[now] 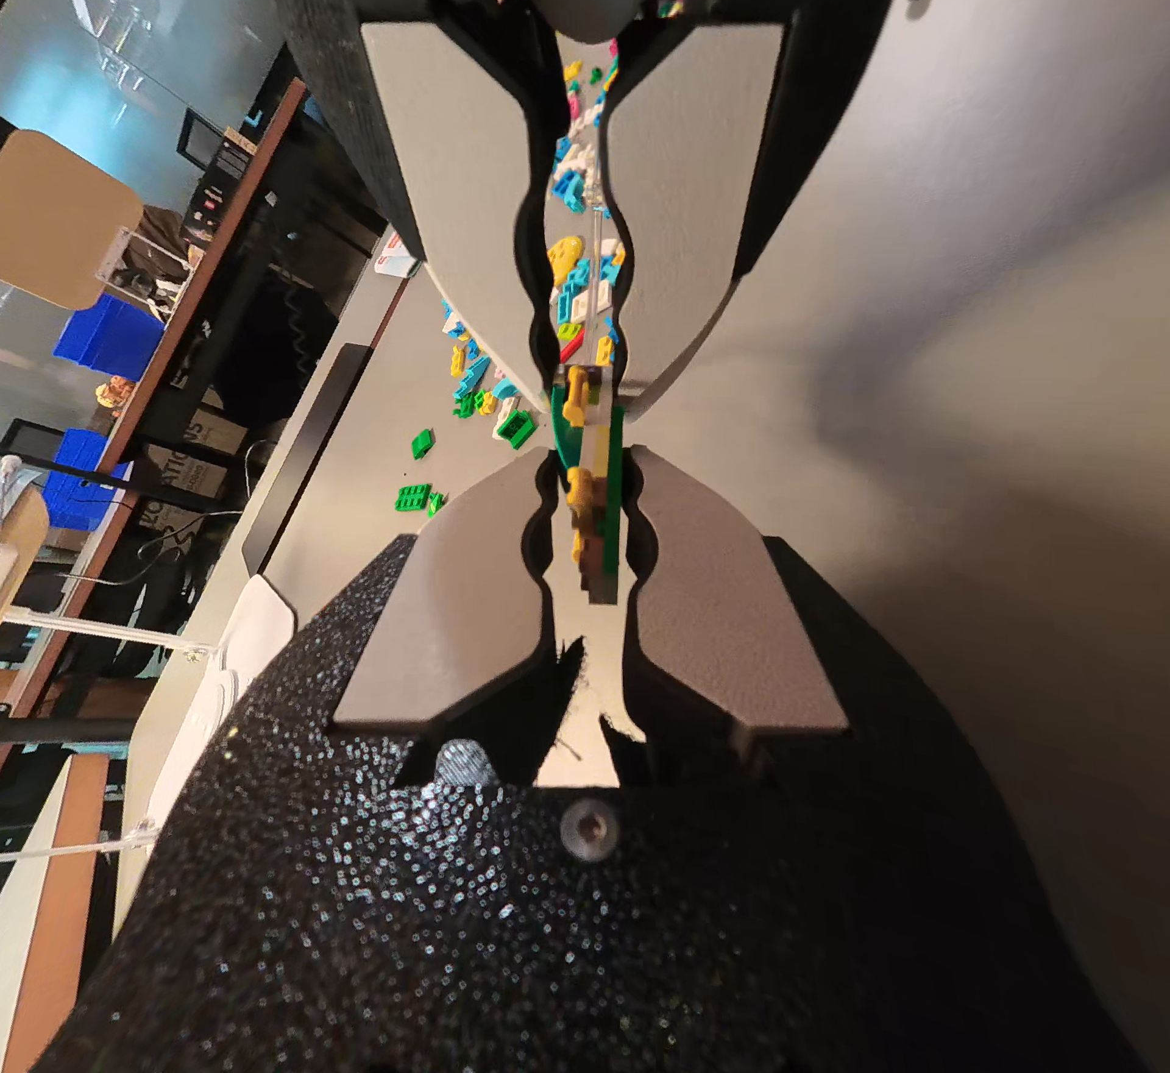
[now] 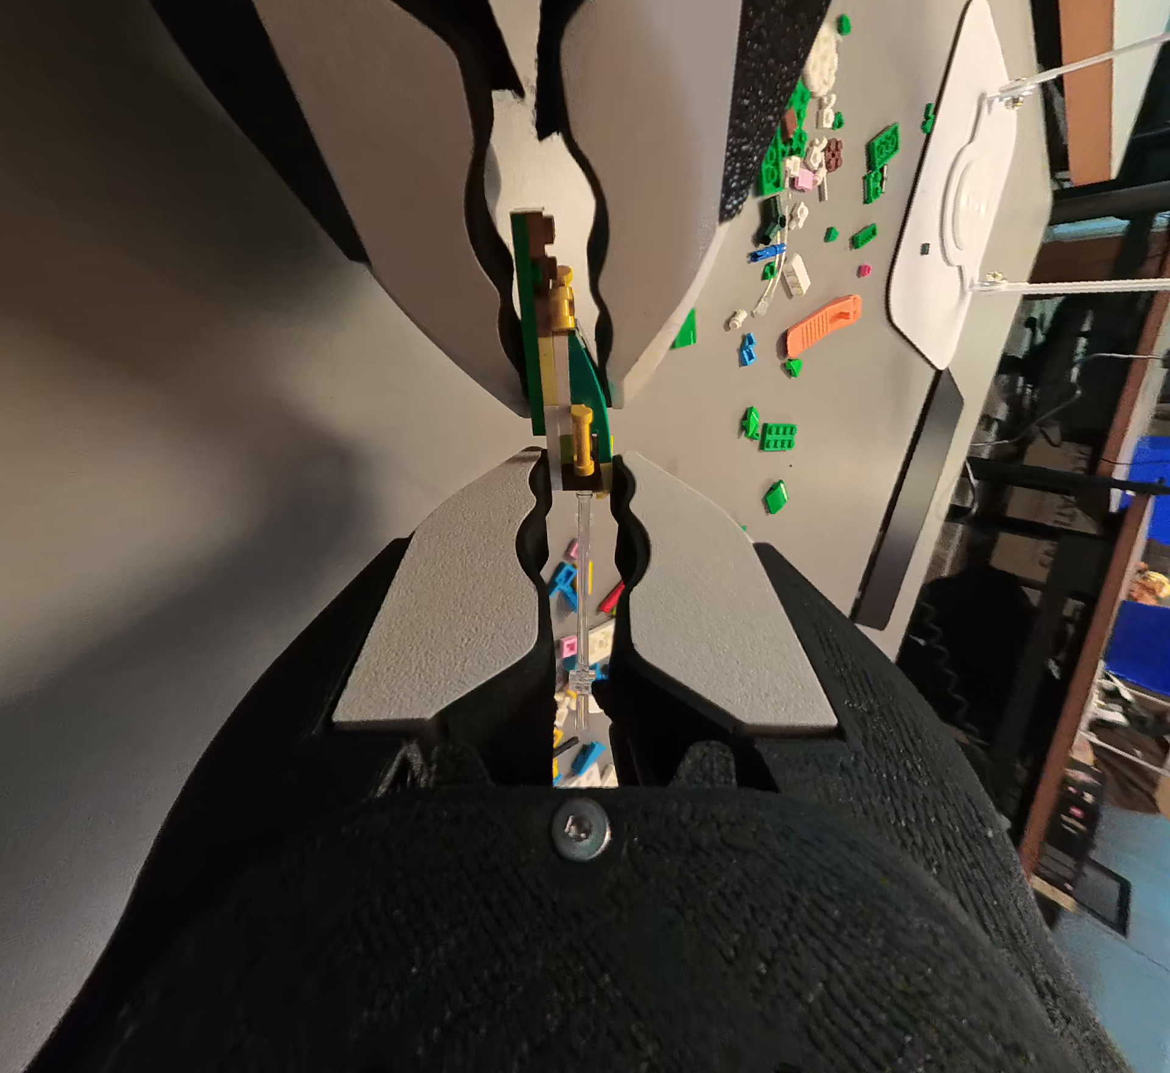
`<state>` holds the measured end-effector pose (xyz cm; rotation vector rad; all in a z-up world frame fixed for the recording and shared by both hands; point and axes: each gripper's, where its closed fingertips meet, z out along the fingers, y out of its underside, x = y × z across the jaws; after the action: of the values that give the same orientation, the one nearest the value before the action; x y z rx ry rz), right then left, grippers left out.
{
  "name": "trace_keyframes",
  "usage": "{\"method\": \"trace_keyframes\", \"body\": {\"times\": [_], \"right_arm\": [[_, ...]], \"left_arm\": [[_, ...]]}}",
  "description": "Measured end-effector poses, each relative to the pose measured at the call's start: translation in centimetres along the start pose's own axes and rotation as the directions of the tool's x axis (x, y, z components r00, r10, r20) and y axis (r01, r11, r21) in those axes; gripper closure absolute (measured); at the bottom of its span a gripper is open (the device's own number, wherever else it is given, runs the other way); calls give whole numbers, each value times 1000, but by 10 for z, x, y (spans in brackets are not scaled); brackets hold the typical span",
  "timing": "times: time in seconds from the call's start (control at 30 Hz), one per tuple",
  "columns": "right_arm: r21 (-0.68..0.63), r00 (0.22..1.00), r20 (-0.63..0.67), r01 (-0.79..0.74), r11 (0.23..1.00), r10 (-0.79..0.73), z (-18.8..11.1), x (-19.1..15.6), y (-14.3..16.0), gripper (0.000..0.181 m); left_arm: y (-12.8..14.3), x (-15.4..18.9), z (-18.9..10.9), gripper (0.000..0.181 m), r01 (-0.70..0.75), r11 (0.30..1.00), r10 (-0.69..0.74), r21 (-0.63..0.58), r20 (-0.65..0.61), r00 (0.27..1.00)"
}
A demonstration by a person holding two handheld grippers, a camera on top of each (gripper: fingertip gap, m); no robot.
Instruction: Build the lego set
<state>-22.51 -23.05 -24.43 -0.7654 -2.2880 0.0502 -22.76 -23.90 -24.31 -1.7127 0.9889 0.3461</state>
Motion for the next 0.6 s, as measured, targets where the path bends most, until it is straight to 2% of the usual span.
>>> {"method": "trace_keyframes", "body": {"times": [0.13, 0.23, 0.33, 0.6], "right_arm": [[7, 1000, 17, -9, 1000, 9, -3, 2, 1, 165], [7, 1000, 2, -13, 1000, 13, -6, 5, 0, 165], [6, 1000, 1, -9, 1000, 9, -6, 4, -1, 165], [32, 999, 34, -36, 999, 35, -6, -1, -3, 164]], "left_arm": [[-5, -3, -1, 163, 45, 999, -46, 28, 22, 999], [-15, -8, -6, 149, 43, 995, -47, 89, 52, 998], [-19, -5, -8, 163, 16, 993, -22, 117, 43, 999], [-20, -1, -10, 163, -49, 991, 45, 127, 34, 998]]}}
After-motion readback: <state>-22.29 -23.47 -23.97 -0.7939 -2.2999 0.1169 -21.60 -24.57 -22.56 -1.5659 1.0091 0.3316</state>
